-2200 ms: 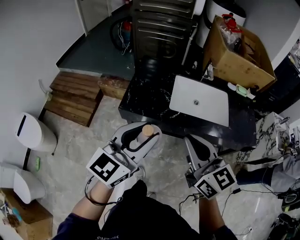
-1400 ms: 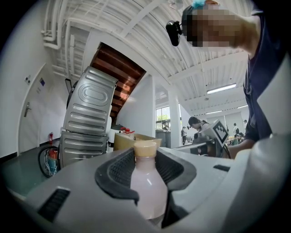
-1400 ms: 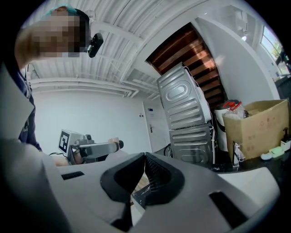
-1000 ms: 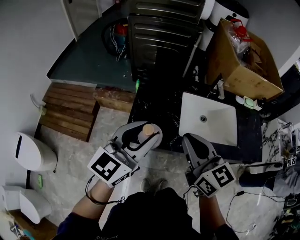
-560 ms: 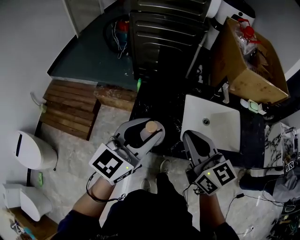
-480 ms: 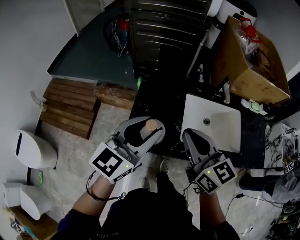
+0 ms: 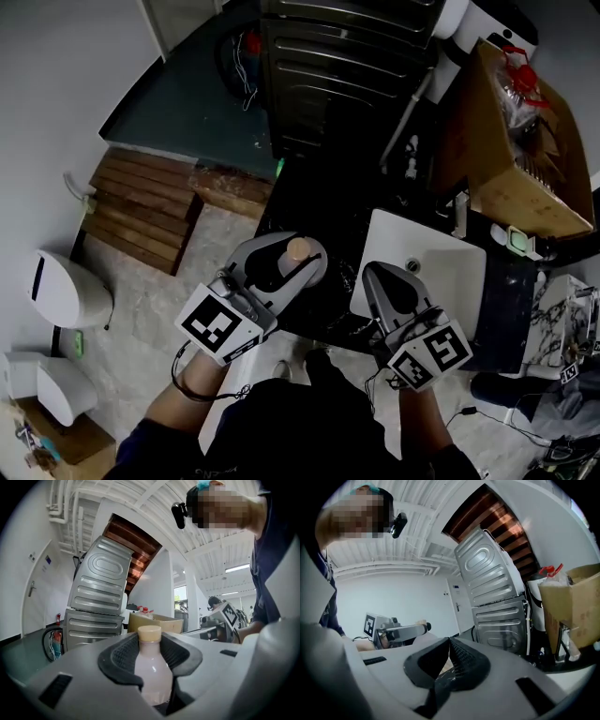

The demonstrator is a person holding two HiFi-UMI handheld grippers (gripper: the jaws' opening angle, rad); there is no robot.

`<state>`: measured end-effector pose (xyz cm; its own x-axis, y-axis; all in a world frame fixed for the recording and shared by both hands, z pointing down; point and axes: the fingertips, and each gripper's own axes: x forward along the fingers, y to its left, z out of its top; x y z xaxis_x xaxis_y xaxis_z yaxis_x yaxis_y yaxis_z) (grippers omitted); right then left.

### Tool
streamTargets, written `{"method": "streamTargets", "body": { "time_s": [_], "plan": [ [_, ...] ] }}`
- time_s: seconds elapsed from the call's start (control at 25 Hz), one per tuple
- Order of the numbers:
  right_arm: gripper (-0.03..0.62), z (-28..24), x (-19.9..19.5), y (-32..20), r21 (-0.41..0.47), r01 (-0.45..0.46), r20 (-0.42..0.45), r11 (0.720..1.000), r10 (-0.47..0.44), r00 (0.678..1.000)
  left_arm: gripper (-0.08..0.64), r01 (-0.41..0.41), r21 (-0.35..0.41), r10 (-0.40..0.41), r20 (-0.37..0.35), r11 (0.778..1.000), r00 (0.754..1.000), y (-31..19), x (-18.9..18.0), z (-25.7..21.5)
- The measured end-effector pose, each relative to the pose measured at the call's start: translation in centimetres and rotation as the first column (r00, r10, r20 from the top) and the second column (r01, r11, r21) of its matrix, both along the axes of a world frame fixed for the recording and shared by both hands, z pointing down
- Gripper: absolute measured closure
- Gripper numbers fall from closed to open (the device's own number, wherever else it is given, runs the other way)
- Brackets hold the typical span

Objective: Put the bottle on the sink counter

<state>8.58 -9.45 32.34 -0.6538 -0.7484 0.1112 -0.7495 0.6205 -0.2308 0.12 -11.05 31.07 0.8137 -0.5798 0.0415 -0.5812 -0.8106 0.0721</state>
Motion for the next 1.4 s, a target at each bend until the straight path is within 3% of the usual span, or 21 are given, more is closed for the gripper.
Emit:
{"method": "streamTargets", "body": {
  "time_s": [0.48,0.8,1.16,1.4],
  "plan": [
    [0.566,1.7,4.1,-7.2,-0.036,0.087,0.019,0.996,-0.086,0.996,0.42,0.113,-0.007,-0.113,0.015,0.994,0.993,-8.2,3.0,1.7],
    [0.566,3.8,5.3,-10.3,-0.071,0.115,0.019,0.991,-0.114,0.993,0.42,0.139,-0.009,-0.139,0.058,0.99,0.989,-12.9,3.5,4.2],
    [0.566,6.6,4.4,-12.8,-0.121,0.114,0.003,0.986,-0.114,0.993,0.42,0.133,-0.024,-0.131,0.088,0.991,0.987,-18.0,2.0,7.5],
    [0.566,8.6,3.8,-15.1,-0.154,0.08,0.003,0.985,-0.08,0.997,0.42,0.078,-0.021,-0.076,0.114,0.997,0.991,-21.7,1.3,10.1]
  ]
}}
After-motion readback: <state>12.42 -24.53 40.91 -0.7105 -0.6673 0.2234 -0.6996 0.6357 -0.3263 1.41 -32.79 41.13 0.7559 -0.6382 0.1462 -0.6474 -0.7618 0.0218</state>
